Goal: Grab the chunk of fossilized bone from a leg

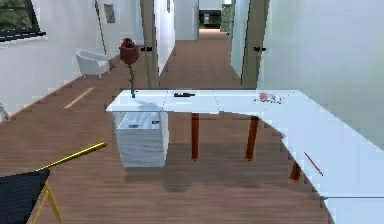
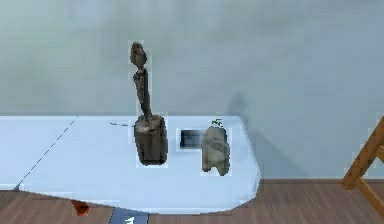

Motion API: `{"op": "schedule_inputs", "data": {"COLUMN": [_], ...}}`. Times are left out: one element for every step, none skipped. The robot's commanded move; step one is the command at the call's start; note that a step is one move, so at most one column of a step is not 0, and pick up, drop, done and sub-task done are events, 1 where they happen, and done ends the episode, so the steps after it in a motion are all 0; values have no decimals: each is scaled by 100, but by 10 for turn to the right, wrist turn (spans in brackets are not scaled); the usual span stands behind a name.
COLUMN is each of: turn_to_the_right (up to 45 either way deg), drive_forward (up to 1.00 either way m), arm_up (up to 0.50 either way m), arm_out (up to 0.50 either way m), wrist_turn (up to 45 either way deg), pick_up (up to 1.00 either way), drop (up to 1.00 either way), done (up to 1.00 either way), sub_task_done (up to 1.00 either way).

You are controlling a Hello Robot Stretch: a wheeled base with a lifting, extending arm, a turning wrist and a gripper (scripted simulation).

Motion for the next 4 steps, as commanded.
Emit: {"op": "schedule_inputs", "data": {"turn_to_the_right": [0, 0, 0, 0], "drive_forward": [0, 0, 0, 0], "arm_up": [50, 38, 0, 0], "arm_out": [0, 0, 36, 0], "wrist_turn": [0, 0, 0, 450], "pick_up": [0, 0, 0, 0], "drop": [0, 0, 0, 0], "done": [0, 0, 0, 0], "sub_task_done": [0, 0, 0, 0]}}
